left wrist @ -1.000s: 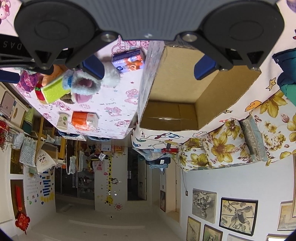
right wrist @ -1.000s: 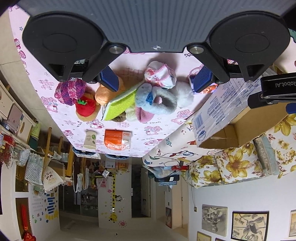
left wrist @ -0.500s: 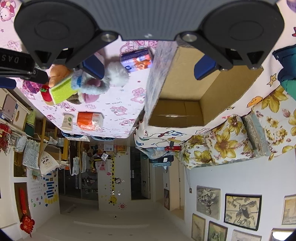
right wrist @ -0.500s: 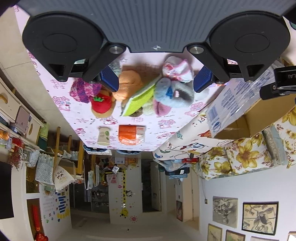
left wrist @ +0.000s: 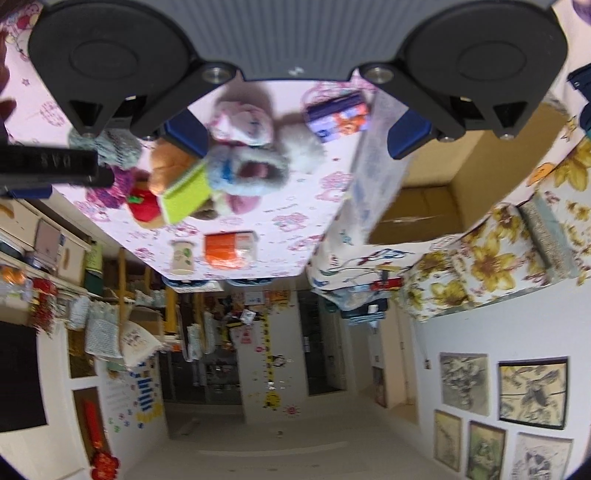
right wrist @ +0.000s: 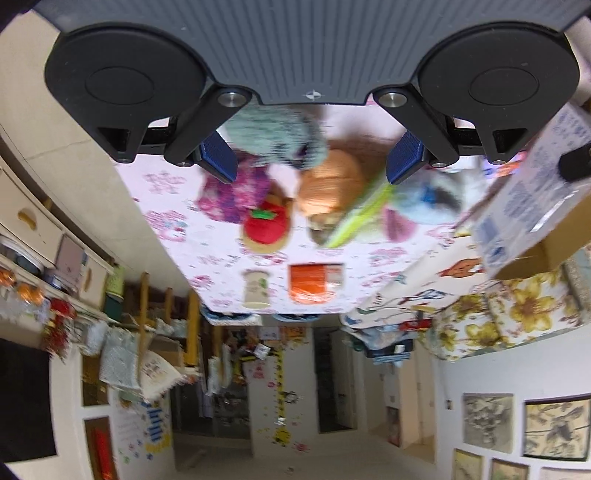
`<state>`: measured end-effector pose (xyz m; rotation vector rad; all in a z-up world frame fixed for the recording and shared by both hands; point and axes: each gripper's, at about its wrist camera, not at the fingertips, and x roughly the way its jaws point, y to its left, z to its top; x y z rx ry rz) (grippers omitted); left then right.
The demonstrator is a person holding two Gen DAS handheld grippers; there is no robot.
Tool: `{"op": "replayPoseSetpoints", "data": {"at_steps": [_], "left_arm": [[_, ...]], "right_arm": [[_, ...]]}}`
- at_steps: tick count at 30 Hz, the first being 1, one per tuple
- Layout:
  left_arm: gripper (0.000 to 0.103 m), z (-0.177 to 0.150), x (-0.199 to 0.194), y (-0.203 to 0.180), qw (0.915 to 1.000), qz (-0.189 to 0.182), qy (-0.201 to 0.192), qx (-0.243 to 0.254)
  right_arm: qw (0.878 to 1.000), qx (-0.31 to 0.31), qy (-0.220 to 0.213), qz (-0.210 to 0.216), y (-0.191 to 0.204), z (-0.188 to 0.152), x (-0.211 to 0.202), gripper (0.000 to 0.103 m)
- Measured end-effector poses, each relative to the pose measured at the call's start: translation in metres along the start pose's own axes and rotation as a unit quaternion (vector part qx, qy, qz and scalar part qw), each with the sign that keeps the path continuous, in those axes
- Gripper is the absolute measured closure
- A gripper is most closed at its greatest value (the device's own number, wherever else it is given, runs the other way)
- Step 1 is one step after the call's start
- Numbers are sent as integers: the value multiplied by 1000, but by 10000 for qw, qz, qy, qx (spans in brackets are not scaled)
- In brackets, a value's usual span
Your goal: Organize soft objects
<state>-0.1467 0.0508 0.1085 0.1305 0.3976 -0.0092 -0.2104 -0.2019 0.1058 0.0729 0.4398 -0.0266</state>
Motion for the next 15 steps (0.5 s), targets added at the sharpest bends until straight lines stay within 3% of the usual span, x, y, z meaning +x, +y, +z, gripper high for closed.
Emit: {"op": "replayPoseSetpoints", "data": {"at_steps": [7, 10, 15], "left_arm": [[1, -8, 24, -47, 9965, -738, 60, 397], [1, -12, 36, -72, 9911, -1159, 52, 650], [1, -21, 58, -110, 9795, -1749, 145, 989]], "right_arm": [[9994, 244, 83, -215, -51, 14, 21, 0], [9993, 239, 96, -285, -68, 19, 33, 0], [9977, 612, 293, -40, -93, 25, 61, 0]]}}
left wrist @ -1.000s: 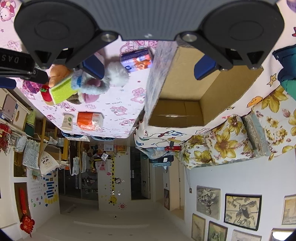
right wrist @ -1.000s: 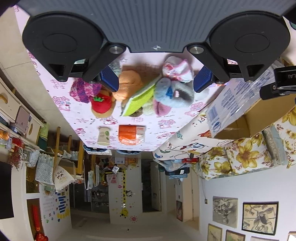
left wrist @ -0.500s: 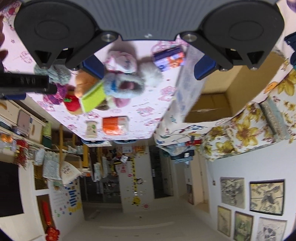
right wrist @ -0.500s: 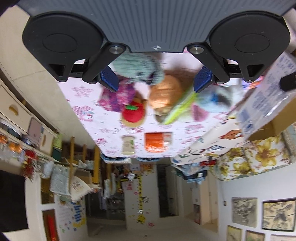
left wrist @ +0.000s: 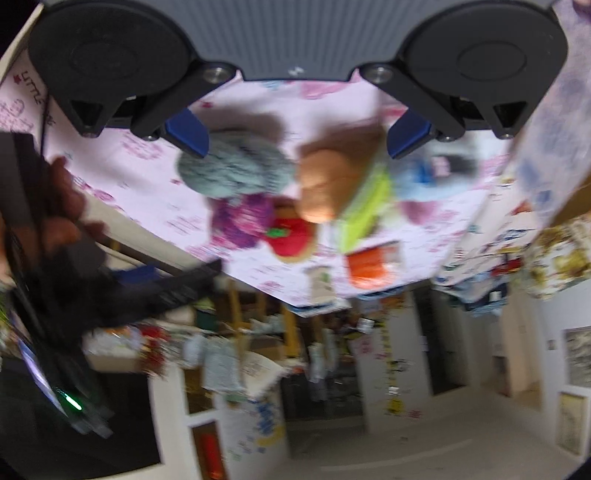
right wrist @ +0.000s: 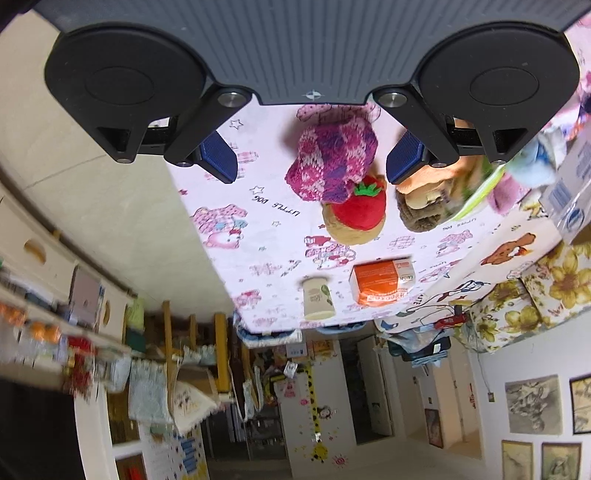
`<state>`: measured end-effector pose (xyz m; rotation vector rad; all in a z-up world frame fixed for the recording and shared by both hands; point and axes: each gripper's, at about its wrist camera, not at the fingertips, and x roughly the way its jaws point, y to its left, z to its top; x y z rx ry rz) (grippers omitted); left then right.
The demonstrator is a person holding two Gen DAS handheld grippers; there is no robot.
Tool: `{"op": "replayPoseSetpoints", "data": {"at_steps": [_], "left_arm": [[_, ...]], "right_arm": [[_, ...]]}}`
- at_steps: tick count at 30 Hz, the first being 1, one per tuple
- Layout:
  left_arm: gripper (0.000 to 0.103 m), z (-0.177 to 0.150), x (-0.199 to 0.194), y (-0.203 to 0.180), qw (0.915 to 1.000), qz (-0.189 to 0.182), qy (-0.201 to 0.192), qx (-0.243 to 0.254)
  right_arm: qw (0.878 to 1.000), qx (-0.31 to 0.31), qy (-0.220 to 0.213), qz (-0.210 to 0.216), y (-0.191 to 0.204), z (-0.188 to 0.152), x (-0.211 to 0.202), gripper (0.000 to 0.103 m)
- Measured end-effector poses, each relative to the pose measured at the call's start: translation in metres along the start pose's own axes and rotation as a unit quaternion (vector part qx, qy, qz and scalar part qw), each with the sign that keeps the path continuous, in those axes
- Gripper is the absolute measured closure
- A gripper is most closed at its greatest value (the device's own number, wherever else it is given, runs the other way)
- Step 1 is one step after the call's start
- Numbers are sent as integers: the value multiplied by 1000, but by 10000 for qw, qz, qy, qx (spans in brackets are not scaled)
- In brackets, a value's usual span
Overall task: Organize soft objects
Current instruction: 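Grasp the teal knitted ball with the left tool while the right tool grasps the purple knitted ball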
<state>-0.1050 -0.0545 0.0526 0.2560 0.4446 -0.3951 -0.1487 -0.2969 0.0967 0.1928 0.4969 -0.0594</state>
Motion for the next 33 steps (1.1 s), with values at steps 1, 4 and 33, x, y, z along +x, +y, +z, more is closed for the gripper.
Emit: {"op": "replayPoseSetpoints", "data": {"at_steps": [1, 4, 33], "left_arm": [[1, -1, 7, -5, 9999, -95, 43, 60], [1, -2, 24, -16, 9993, -309, 122, 170], [38, 3, 71, -5, 9892, -1414, 199, -321]], "right_arm": [[9999, 43, 74, 54, -2, 1, 6, 0], [9993, 129, 316, 182, -1, -1, 25, 0], [9925, 251, 1105, 462, -2, 3, 108, 18]]}}
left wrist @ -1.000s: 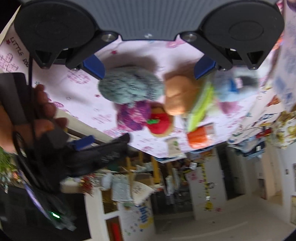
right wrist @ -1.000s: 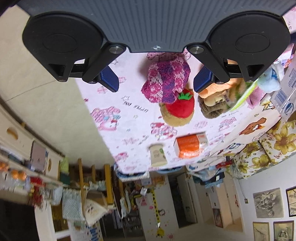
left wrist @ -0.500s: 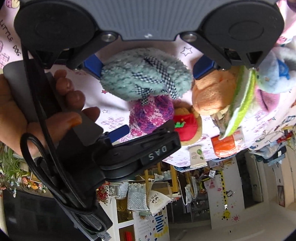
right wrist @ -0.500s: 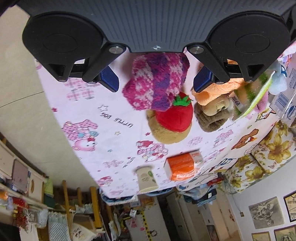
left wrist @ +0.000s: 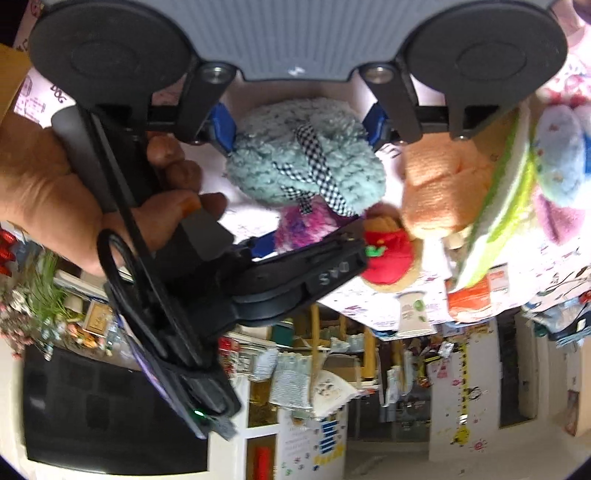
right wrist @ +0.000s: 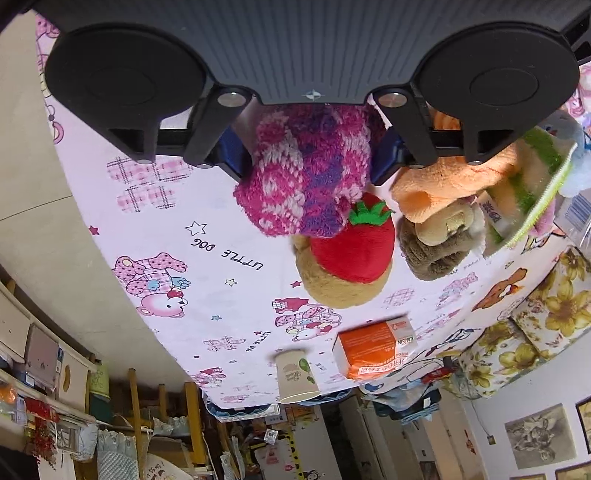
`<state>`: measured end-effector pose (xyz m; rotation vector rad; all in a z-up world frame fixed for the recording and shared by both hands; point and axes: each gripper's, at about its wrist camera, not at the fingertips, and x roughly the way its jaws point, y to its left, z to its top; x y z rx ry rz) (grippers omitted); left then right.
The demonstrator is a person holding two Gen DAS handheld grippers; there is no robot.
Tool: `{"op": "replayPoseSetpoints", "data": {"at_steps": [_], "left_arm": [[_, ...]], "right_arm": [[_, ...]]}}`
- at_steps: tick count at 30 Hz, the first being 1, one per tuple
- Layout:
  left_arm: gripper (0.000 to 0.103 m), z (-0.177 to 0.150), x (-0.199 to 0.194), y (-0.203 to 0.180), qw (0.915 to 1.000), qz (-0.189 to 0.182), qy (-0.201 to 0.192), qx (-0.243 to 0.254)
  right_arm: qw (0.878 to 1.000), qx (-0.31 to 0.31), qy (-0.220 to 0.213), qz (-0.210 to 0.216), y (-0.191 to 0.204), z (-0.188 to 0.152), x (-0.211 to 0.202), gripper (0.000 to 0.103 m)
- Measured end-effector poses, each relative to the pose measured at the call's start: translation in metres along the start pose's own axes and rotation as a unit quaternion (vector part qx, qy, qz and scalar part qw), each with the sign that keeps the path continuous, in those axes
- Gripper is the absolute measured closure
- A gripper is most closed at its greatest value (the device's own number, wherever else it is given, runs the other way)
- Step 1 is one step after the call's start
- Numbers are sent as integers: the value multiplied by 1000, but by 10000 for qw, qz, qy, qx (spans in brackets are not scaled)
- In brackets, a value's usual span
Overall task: Organize soft objects
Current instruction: 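Grasp the teal knitted ball with the left tool while the right tool grasps the purple knitted ball, then carry both balls into the cardboard box and open both tools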
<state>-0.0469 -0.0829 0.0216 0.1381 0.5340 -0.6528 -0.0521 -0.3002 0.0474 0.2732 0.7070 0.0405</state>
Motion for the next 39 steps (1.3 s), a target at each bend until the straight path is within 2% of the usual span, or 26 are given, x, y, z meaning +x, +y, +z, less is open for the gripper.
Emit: {"op": "replayPoseSetpoints", "data": {"at_steps": [5, 9, 16, 25, 31, 39], "left_arm": [[39, 3, -13, 13, 9994, 136, -165, -260], [39, 6, -27, 23, 9985, 185, -291, -417], [39, 11, -58, 52, 9950, 372, -590, -709], [39, 16, -99, 94, 9872, 896, -882, -981], [39, 21, -124, 116, 9780, 1279, -1118, -1210], [38, 19, -155, 137, 9616, 1763, -1480, -1494]], "right_arm": [[9999, -112, -71, -98, 5, -1, -5, 32], [9994, -85, -204, -283, 3, 0, -11, 36], [9978, 5, -502, -429, 6, -2, -25, 38], [9940, -176, -900, -594, 27, -3, -42, 39], [9917, -247, -1213, -334, 48, 2, -62, 39], [9902, -430, -1267, 388, 83, 4, -74, 39]]}}
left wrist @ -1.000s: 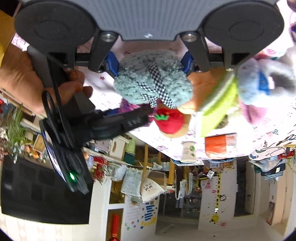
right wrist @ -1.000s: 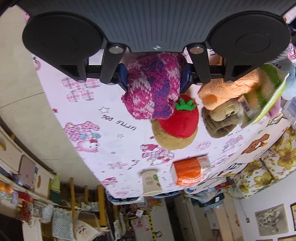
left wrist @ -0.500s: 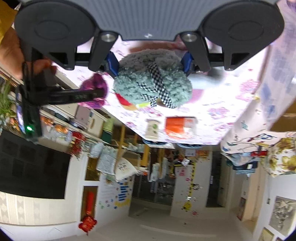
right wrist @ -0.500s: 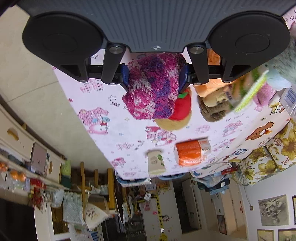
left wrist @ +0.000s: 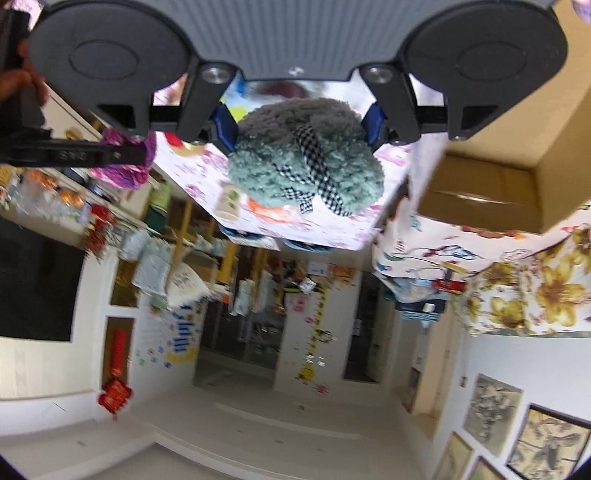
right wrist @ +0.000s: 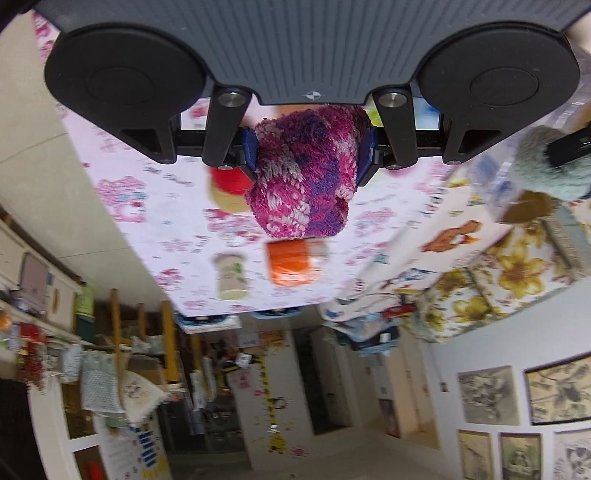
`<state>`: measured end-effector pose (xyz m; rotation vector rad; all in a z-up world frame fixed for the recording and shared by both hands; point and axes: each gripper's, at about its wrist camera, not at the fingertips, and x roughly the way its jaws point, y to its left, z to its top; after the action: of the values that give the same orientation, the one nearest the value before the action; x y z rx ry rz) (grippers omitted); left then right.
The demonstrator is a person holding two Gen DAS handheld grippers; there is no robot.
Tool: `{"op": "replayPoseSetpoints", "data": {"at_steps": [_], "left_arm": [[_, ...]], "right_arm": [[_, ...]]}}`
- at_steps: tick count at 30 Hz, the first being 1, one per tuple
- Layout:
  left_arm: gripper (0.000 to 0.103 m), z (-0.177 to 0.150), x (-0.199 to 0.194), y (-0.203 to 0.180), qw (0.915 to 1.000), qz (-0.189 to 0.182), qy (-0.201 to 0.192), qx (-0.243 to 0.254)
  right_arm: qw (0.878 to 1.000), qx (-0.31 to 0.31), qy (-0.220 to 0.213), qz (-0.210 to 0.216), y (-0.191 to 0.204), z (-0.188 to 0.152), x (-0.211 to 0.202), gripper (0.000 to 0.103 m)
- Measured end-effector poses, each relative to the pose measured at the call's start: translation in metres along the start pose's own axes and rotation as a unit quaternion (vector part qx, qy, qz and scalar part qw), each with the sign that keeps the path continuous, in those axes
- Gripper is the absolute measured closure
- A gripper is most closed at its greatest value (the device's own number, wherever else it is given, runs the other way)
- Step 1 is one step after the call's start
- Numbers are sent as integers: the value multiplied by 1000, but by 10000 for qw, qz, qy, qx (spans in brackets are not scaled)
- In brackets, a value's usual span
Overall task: Organize soft objects
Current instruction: 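Carry both balls into the cardboard box and open both tools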
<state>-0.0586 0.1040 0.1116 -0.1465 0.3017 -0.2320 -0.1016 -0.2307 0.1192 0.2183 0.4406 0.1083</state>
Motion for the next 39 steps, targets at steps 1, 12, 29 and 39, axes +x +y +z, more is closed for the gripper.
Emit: {"op": "replayPoseSetpoints", "data": {"at_steps": [1, 12, 29, 39], "left_arm": [[38, 1, -3, 5, 9999, 81, -70, -35], [38, 11, -22, 59, 9928, 1073, -297, -446], [31, -9, -17, 137, 9607, 2319, 301, -1498], [16, -5, -30, 126, 9547, 2731, -102, -1180]], "right_arm": [[9999, -2, 9, 123, 5, 0, 0, 39], [9909, -110, 264, 1316, 74, 4, 15, 39], [9599, -256, 856, 2656, 189, 9, 72, 6], [9739, -277, 363, 2224, 173, 10, 43, 1]]}}
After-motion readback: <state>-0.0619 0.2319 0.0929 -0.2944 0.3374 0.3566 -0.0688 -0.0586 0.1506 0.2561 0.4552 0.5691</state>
